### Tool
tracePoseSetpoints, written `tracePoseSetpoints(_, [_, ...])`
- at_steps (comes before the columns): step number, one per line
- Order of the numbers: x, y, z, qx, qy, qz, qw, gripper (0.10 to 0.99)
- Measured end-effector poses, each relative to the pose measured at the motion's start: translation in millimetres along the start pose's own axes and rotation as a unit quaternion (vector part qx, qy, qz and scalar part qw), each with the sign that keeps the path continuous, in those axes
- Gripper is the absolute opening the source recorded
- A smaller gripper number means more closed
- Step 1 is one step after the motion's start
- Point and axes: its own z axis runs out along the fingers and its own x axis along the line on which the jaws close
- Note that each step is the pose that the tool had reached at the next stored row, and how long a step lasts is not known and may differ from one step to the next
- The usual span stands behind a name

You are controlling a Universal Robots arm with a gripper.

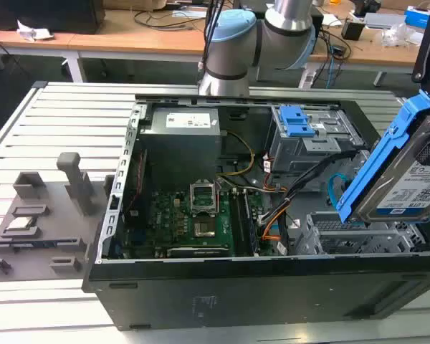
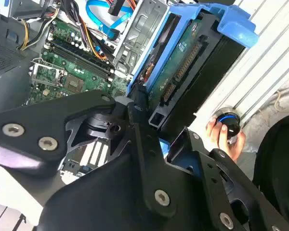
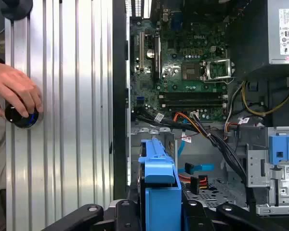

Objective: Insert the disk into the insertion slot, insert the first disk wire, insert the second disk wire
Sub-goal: 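Insert the disk into the insertion slot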

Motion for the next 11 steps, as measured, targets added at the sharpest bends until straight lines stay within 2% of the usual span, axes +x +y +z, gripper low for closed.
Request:
tracePoseSetpoints(3, [-1.3, 0.1, 0.1, 0.0, 0.0001, 0.0, 1.0, 0.361])
tracePoseSetpoints(11, [-22.4, 0.3, 4.4, 0.0, 0.0, 0.0, 1.0, 0.361])
